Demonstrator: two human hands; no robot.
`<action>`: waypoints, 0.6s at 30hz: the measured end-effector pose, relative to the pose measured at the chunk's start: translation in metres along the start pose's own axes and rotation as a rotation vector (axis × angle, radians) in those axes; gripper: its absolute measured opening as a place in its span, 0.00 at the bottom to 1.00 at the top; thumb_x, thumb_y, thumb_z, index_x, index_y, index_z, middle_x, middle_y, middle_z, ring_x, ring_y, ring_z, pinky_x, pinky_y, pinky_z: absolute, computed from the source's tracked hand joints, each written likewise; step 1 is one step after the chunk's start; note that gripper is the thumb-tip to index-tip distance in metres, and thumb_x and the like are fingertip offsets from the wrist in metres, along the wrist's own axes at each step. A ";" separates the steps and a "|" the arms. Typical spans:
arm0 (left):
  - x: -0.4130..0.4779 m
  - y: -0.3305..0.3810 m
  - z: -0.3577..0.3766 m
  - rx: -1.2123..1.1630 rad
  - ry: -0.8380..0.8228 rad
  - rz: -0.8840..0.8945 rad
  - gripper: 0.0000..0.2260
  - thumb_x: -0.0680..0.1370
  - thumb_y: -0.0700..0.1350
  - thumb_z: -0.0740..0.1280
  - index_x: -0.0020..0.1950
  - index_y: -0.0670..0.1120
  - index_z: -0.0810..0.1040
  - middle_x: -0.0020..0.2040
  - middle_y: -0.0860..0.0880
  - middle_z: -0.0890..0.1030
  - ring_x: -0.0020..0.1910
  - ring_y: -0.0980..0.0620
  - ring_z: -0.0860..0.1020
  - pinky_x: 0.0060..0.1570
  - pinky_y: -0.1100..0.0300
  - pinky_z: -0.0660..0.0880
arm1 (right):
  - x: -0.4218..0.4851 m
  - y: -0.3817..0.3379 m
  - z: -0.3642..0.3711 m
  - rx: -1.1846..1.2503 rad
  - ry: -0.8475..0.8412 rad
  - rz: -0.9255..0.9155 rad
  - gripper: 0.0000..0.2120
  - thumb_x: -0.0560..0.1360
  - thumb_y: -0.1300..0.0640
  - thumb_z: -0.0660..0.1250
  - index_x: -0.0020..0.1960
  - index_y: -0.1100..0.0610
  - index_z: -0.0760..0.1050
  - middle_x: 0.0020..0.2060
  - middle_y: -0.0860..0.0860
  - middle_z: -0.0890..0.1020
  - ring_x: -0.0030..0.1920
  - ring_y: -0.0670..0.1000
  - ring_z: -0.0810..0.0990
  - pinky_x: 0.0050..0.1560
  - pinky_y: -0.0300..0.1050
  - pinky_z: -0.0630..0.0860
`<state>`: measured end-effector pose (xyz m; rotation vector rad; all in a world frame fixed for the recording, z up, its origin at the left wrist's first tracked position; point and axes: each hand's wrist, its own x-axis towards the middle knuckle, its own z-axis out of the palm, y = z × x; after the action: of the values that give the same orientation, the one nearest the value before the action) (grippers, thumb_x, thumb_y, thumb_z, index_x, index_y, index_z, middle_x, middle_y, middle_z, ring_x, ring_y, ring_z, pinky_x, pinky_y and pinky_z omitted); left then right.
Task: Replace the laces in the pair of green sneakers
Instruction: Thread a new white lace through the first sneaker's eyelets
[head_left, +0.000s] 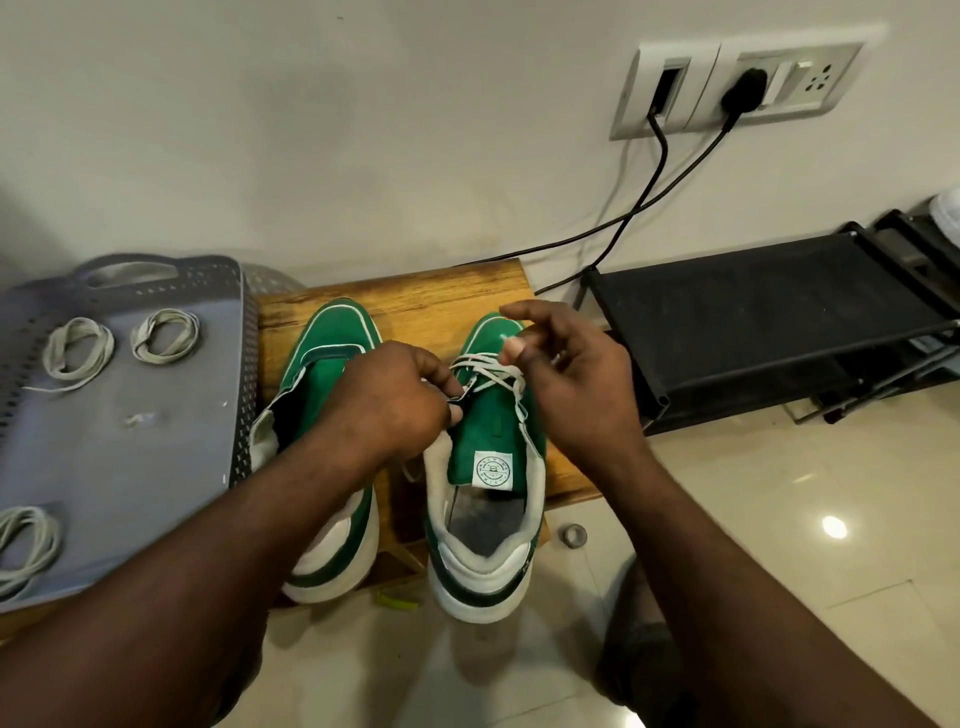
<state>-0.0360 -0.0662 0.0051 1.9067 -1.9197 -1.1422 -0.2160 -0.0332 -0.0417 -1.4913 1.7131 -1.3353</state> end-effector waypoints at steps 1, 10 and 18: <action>0.000 -0.001 -0.001 -0.038 -0.007 -0.018 0.07 0.74 0.41 0.79 0.45 0.53 0.87 0.46 0.53 0.85 0.47 0.53 0.82 0.41 0.60 0.75 | -0.002 -0.003 0.004 -0.021 -0.073 0.004 0.10 0.79 0.58 0.73 0.53 0.43 0.83 0.43 0.43 0.85 0.50 0.48 0.83 0.50 0.55 0.82; 0.003 -0.005 -0.003 -0.144 -0.053 -0.087 0.08 0.78 0.36 0.73 0.47 0.49 0.86 0.44 0.47 0.85 0.45 0.47 0.82 0.41 0.55 0.78 | -0.003 -0.015 0.012 -0.238 -0.336 0.157 0.04 0.76 0.56 0.77 0.44 0.48 0.84 0.38 0.42 0.85 0.41 0.41 0.83 0.45 0.41 0.82; 0.006 -0.007 -0.001 -0.165 -0.056 -0.066 0.08 0.77 0.35 0.74 0.45 0.49 0.86 0.45 0.47 0.86 0.47 0.46 0.83 0.44 0.51 0.82 | -0.002 -0.018 0.009 -0.294 -0.375 0.176 0.13 0.72 0.56 0.81 0.42 0.49 0.75 0.38 0.47 0.83 0.40 0.47 0.82 0.44 0.47 0.84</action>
<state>-0.0312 -0.0711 -0.0007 1.8809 -1.7407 -1.3415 -0.1998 -0.0326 -0.0292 -1.5832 1.7901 -0.6827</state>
